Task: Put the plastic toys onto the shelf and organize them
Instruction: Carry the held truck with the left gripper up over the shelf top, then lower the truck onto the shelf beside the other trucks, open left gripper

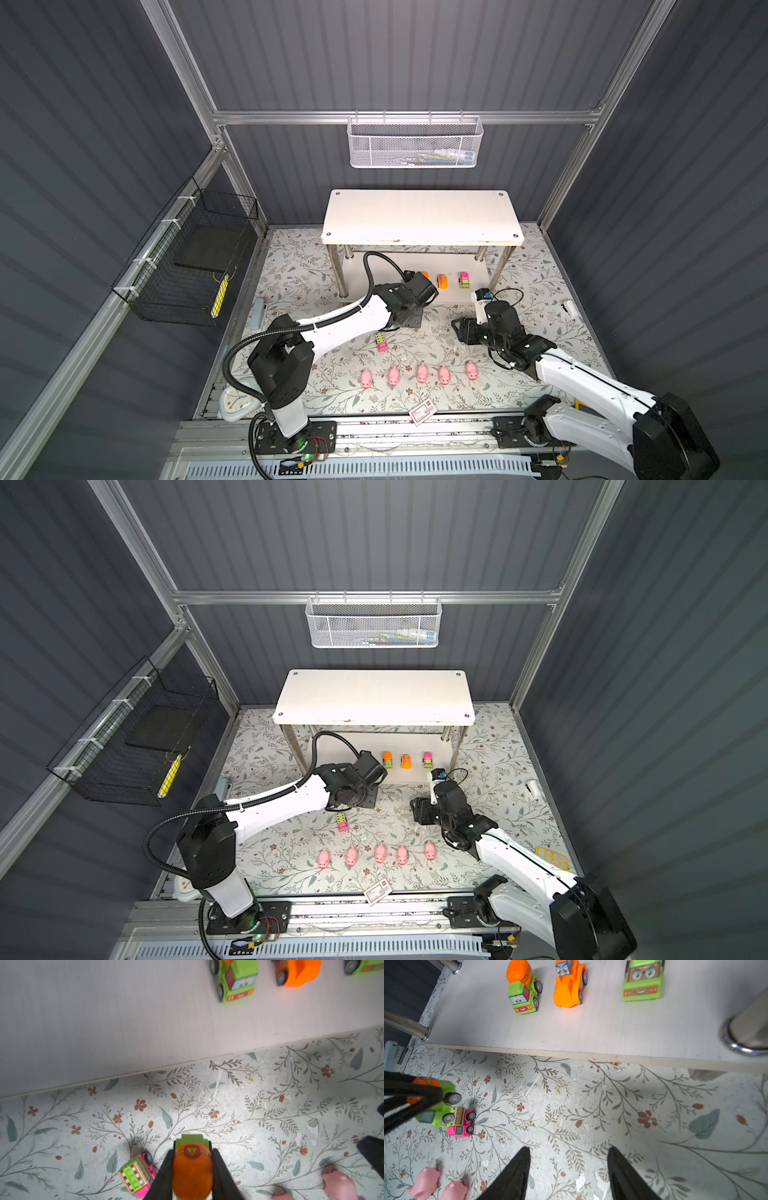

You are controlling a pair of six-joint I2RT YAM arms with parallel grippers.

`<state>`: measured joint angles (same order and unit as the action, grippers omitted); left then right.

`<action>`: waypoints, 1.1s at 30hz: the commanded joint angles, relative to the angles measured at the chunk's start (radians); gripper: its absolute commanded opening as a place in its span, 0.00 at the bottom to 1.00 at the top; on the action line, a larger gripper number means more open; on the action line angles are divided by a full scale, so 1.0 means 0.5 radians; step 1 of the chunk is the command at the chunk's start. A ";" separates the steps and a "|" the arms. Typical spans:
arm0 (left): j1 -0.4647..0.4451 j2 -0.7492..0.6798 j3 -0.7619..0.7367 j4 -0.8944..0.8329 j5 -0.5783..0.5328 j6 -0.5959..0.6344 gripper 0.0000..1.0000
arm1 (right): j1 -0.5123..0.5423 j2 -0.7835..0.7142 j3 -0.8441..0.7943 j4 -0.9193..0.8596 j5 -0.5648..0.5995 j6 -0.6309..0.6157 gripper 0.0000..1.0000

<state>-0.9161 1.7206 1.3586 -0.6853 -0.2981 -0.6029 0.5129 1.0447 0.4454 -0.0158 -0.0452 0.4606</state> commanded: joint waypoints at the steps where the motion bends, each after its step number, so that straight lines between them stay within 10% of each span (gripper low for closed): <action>1: 0.099 -0.048 0.079 -0.079 -0.086 0.108 0.25 | -0.004 0.003 0.050 -0.017 0.002 -0.004 0.62; 33: 0.284 0.366 0.314 0.508 -0.204 0.279 0.28 | -0.004 0.031 0.083 -0.048 0.008 -0.007 0.62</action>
<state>-0.7834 1.8946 1.5337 -0.4904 -0.3790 -0.4664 0.5129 1.0561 0.4698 -0.0330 -0.0452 0.4603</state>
